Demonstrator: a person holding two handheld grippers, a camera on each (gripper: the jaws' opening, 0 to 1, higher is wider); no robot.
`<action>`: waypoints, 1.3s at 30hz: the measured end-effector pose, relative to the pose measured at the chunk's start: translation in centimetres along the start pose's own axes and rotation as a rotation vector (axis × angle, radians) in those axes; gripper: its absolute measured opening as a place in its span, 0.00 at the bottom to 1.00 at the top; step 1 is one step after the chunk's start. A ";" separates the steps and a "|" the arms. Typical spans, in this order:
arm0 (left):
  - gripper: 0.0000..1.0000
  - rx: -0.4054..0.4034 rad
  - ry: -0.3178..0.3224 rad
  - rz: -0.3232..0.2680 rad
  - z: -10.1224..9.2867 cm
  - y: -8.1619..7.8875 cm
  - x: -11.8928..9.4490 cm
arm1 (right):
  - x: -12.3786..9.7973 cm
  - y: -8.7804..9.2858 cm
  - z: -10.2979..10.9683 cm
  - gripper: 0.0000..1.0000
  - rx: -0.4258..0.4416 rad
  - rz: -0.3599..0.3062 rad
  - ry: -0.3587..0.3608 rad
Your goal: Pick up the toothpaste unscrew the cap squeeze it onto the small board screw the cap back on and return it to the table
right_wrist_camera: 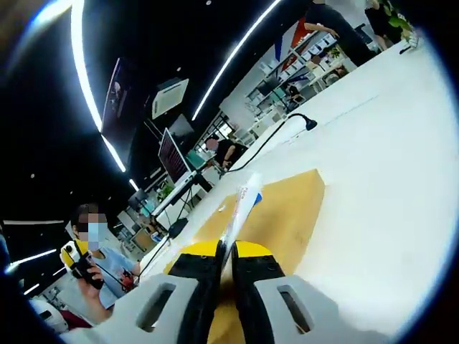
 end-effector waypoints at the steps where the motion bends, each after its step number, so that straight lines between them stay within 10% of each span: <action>1: 0.20 -0.001 -0.001 0.001 0.0 0.1 0.0 | 0.0 0.0 -0.1 0.04 -0.006 -0.005 0.008; 22: 0.20 -0.036 -0.009 0.023 0.5 1.3 0.1 | -0.9 0.3 0.8 0.17 -0.317 -0.108 0.197; 28: 0.20 -0.022 -0.112 0.060 2.4 2.1 -0.1 | -2.0 0.0 0.7 0.09 -0.509 -0.086 0.267; 39: 0.19 -0.064 -0.219 0.058 5.1 2.6 -0.8 | -3.6 1.1 0.7 0.16 -0.481 -0.120 0.251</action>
Point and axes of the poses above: the point that each gripper's makers call its tool centre point, and the gripper's own axes: x roughly forward along the fingers, z roughly to its left, y roughly out of its underside, the point moved 7 cm from there along -x, roughly backward along the fingers, and after that the axes turned 5 degrees about -y, right-handed, at the moved point
